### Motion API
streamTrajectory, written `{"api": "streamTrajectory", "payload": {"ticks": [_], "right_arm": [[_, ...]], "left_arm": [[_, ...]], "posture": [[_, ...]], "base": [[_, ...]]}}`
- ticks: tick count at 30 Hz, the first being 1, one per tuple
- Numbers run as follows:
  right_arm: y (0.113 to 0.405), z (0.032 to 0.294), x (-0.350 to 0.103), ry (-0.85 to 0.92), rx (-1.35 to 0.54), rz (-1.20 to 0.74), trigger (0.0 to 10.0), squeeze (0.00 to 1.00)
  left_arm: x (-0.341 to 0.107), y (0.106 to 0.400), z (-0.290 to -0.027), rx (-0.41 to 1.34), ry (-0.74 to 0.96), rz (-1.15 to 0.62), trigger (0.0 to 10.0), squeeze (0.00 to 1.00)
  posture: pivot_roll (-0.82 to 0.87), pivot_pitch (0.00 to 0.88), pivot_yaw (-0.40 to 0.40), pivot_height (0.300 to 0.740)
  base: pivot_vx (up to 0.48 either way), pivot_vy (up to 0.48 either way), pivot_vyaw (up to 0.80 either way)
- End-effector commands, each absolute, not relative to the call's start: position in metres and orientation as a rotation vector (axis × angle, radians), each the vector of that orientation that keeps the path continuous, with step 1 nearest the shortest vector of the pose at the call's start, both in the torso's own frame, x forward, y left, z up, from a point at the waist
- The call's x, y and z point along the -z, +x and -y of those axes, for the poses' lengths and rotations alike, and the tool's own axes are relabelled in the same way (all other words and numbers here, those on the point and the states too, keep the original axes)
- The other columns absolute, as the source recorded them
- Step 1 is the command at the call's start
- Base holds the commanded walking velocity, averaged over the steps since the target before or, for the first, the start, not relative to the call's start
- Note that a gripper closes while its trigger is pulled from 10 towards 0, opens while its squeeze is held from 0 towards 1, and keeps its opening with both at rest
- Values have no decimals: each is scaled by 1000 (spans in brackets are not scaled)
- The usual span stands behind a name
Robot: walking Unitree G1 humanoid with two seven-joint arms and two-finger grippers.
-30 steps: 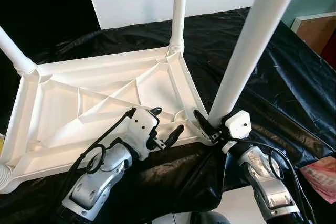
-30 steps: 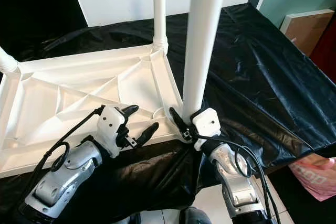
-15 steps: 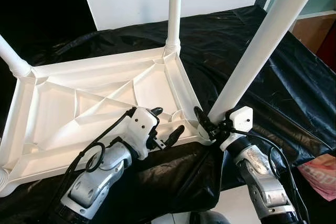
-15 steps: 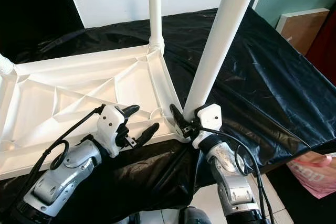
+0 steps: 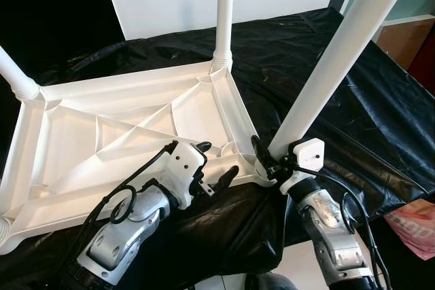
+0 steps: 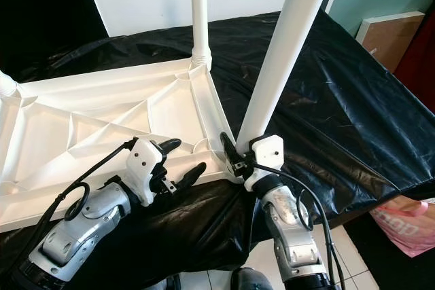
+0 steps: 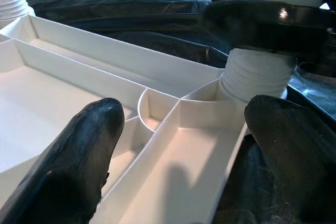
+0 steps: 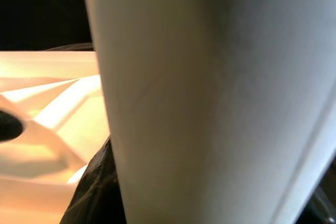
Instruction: Building children table
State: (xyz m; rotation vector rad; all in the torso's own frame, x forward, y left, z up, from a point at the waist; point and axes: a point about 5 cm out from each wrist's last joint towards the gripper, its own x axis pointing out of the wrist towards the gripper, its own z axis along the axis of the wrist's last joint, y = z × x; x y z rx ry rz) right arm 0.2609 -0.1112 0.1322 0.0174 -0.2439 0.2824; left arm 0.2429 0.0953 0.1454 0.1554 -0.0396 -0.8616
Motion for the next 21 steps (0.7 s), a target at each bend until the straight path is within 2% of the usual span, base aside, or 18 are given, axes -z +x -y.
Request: {"api": "streamTrajectory", "payload": {"ticks": [1, 5, 21], "right_arm": [[260, 122, -108, -5, -158, 126, 10000, 0], [262, 118, -108, 16, -29, 127, 10000, 0], [266, 122, -106, 89, 51, 101, 10000, 0]], "left_arm": [[-144, 231, -87, 1117, 162, 31, 10000, 0], [-144, 230, -86, 1107, 151, 32, 10000, 0], [-144, 231, -86, 1098, 152, 32, 10000, 0]], "posture": [[34, 145, -15, 740], [34, 151, -17, 740], [36, 151, -20, 740]], "base": [[0, 0, 0], [0, 0, 0], [0, 0, 0]]}}
